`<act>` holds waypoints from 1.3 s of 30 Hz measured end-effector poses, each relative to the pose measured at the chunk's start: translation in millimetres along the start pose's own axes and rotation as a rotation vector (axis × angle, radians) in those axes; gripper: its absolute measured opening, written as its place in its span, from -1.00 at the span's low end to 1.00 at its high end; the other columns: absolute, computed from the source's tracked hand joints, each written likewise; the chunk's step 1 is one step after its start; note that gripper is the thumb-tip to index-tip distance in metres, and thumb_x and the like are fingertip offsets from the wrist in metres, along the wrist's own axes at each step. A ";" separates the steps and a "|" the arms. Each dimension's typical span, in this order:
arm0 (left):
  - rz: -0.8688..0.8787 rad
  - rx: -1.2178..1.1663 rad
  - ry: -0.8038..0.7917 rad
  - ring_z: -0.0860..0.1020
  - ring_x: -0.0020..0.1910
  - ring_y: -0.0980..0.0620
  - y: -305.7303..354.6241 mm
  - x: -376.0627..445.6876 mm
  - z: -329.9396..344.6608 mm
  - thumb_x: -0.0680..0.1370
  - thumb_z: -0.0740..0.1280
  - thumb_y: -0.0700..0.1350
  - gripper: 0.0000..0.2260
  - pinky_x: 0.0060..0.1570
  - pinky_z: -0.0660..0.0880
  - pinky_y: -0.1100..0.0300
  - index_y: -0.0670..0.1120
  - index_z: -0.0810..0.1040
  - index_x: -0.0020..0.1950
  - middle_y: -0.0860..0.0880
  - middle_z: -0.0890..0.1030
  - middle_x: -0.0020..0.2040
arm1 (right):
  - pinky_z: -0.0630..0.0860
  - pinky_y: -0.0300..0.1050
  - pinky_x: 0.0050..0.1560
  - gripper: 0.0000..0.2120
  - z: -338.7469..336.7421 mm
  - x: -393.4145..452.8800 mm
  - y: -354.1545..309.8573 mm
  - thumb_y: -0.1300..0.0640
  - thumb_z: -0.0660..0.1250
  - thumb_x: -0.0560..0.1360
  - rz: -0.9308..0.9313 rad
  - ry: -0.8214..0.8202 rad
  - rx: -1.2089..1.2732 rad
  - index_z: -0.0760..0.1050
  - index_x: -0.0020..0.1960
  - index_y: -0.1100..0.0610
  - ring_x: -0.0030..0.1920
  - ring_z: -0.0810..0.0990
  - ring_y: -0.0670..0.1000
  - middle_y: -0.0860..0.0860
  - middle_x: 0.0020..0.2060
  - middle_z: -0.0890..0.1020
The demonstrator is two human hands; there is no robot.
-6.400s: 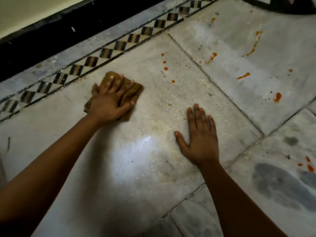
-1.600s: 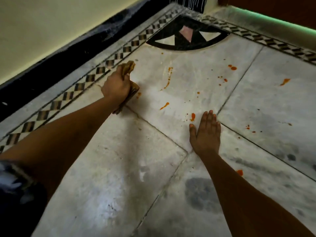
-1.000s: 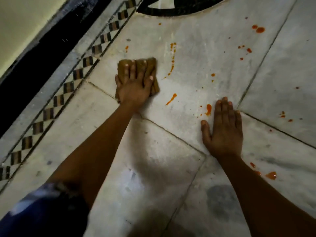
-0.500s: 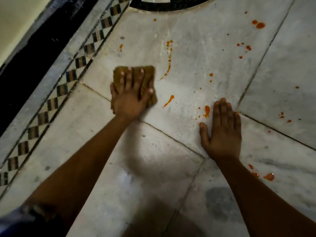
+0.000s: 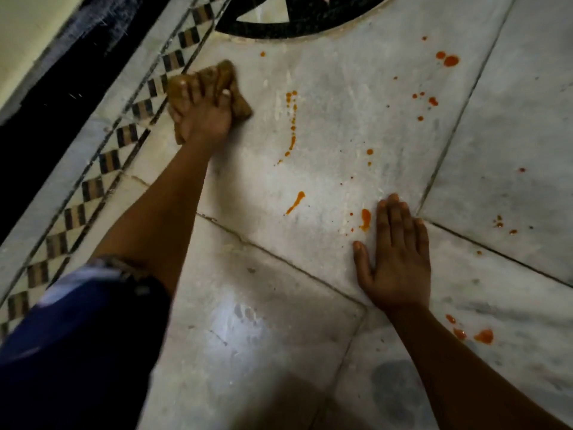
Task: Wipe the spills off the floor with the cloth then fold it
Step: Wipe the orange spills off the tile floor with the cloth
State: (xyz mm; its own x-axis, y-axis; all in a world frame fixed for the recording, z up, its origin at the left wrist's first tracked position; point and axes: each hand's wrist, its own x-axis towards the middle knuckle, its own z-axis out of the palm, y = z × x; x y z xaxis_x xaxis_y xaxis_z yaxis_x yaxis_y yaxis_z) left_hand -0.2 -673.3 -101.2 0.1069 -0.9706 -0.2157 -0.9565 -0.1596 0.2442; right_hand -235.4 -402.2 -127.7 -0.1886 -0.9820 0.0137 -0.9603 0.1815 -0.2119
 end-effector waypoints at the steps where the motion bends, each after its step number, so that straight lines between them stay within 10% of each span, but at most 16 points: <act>1: 0.117 0.044 -0.008 -0.14 0.54 -0.07 -6.6 -14.2 3.1 0.64 -0.08 0.13 -0.53 0.43 -0.24 -0.18 0.11 -0.05 0.55 -0.04 -0.09 0.57 | 0.10 0.10 0.44 -0.34 -0.8 0.0 -0.2 -0.12 0.02 0.51 0.002 -0.007 0.001 0.17 0.49 0.26 0.47 0.18 0.16 0.21 0.47 0.22; 12: -0.075 0.004 -0.012 -0.18 0.53 -0.15 31.0 56.1 1.2 0.62 -0.11 0.18 -0.48 0.42 -0.24 -0.26 0.08 -0.12 0.55 -0.10 -0.14 0.57 | 0.06 0.09 0.46 -0.33 -0.4 0.6 -0.2 -0.12 0.03 0.50 0.012 -0.045 -0.007 0.16 0.49 0.24 0.49 0.14 0.13 0.18 0.49 0.19; 19: 0.312 0.164 -0.026 -0.10 0.54 -0.02 51.3 17.5 12.6 0.64 -0.06 0.14 -0.54 0.42 -0.18 -0.20 0.16 0.02 0.54 0.03 -0.05 0.57 | 0.12 0.11 0.44 -0.34 -1.7 1.0 -1.0 -0.12 0.04 0.50 0.006 -0.023 0.030 0.19 0.48 0.24 0.48 0.17 0.13 0.17 0.48 0.21; 25: 0.092 0.067 -0.045 -0.15 0.54 -0.08 71.8 41.0 5.1 0.64 -0.09 0.13 -0.55 0.43 -0.22 -0.24 0.13 0.00 0.54 -0.01 -0.08 0.57 | 0.10 0.10 0.44 -0.34 -0.7 1.6 -0.4 -0.11 0.05 0.50 0.011 -0.024 0.037 0.18 0.48 0.24 0.48 0.15 0.12 0.18 0.47 0.21; 33: 0.591 0.211 -0.132 -0.17 0.54 0.00 61.4 -45.1 29.8 0.52 -0.09 0.30 -0.43 0.43 -0.23 -0.16 0.22 -0.08 0.52 0.04 -0.11 0.57 | 0.12 0.12 0.44 -0.35 -2.2 1.0 -0.6 -0.11 0.05 0.50 0.017 -0.032 0.049 0.17 0.49 0.23 0.48 0.16 0.13 0.17 0.48 0.19; 39: 0.318 0.181 -0.125 -0.20 0.53 -0.05 93.7 8.7 25.0 0.61 -0.09 0.24 -0.48 0.41 -0.27 -0.22 0.15 -0.12 0.54 -0.02 -0.16 0.57 | 0.11 0.11 0.44 -0.34 -0.4 -0.2 -0.3 -0.11 0.06 0.50 0.019 -0.030 0.071 0.18 0.48 0.24 0.48 0.17 0.12 0.18 0.47 0.21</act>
State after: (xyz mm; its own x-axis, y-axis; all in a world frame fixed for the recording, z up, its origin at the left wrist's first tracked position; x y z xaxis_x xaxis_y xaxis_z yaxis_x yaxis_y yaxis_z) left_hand -95.6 -692.2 -103.9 -0.2263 -0.9353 -0.2722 -0.9701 0.1913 0.1492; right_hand -235.2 -402.0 -127.3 -0.1992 -0.9798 -0.0195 -0.9395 0.1966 -0.2805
